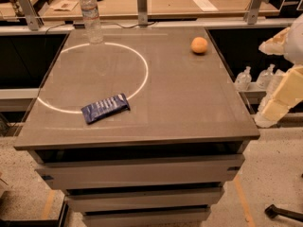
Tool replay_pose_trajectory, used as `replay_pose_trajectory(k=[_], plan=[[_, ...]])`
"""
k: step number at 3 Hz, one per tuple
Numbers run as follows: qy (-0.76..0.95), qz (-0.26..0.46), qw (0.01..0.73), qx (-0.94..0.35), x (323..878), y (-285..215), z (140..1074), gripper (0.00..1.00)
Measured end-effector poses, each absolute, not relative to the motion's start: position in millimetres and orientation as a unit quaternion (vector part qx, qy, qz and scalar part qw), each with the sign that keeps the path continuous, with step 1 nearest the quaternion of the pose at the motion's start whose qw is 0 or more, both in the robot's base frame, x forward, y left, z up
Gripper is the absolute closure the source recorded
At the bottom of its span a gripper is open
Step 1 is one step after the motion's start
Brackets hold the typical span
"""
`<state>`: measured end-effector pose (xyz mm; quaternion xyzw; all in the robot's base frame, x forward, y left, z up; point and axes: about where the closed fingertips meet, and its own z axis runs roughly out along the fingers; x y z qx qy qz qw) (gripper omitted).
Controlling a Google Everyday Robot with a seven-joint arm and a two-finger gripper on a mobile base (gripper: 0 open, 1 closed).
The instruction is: Move orange near water bottle
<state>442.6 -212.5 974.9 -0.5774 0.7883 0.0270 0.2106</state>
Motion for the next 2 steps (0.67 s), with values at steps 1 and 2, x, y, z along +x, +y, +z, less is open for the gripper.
replay_pose_trajectory(k=[1, 2], plan=[[0.787, 0.095, 0.266, -0.549, 450.9, -217.0, 966.8, 0.0], [0.771, 0.152, 0.334, -0.521, 452.5, -210.1, 958.9, 0.0]])
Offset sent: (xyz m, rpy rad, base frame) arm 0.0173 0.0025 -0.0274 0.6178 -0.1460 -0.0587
